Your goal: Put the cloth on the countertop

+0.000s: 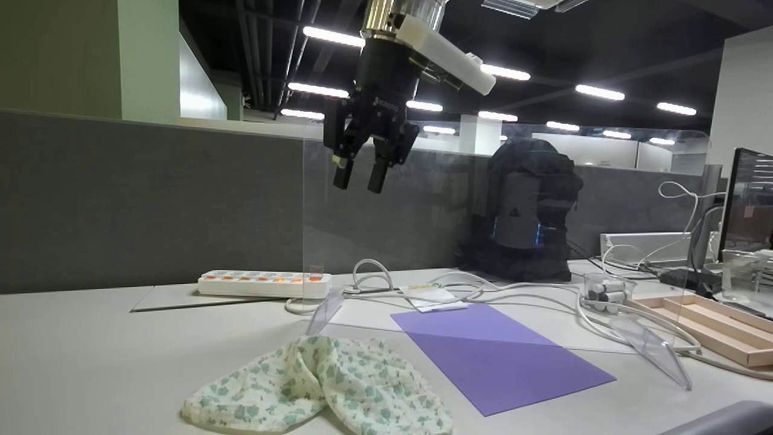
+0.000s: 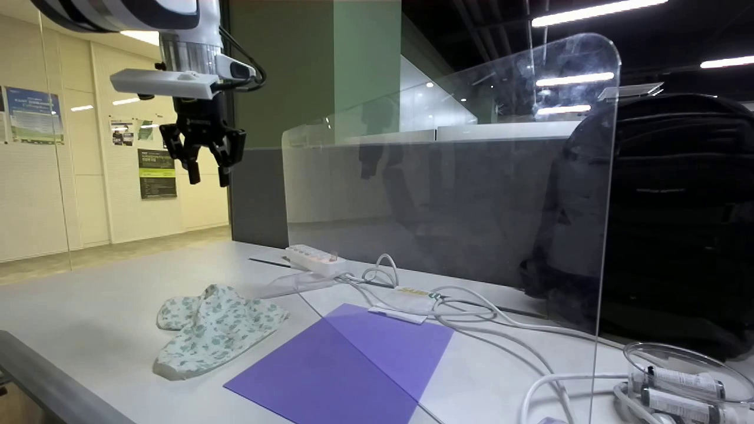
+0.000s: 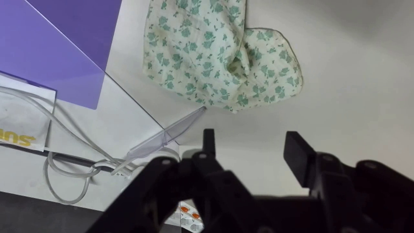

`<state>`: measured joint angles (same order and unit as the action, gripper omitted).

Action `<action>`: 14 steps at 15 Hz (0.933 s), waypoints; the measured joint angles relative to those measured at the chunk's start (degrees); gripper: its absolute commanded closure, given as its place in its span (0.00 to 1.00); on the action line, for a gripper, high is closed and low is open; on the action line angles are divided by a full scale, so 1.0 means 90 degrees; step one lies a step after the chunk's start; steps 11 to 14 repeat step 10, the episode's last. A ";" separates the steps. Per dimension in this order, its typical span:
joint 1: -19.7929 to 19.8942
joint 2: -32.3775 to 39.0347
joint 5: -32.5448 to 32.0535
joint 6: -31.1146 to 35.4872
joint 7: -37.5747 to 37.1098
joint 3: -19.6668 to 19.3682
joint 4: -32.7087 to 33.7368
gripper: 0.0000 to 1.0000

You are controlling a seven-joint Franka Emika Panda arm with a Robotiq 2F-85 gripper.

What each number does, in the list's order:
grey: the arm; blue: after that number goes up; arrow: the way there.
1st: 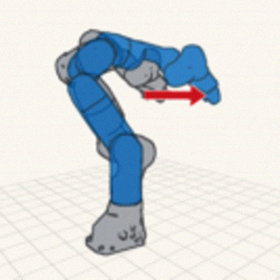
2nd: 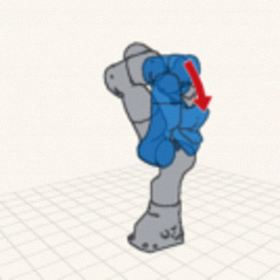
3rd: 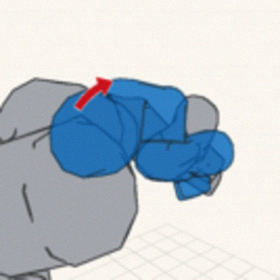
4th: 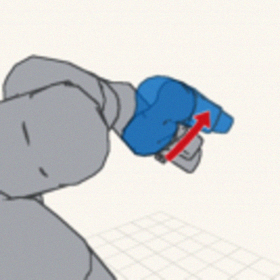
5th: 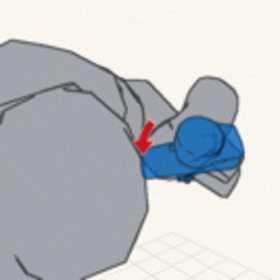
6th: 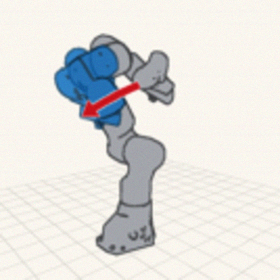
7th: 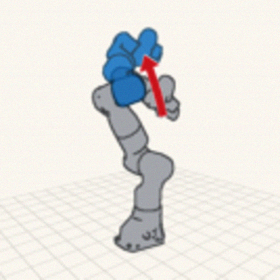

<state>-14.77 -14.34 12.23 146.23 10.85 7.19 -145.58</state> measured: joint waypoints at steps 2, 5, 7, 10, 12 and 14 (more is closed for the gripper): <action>0.0023 0.0000 -0.0061 -0.0067 -0.0012 0.0011 -0.0014 0.01; 0.0108 0.0000 -0.0284 -0.0167 -0.0079 0.0020 -0.0062 0.00; 0.0184 0.0001 -0.0429 -0.0230 -0.0119 0.0022 -0.0110 0.00; 0.0373 0.0005 -0.0774 -0.0232 -0.0368 0.0036 -0.0228 0.00; 0.0373 0.0005 -0.0774 -0.0232 -0.0368 0.0036 -0.0228 0.00; 0.0373 0.0005 -0.0774 -0.0232 -0.0368 0.0036 -0.0228 0.00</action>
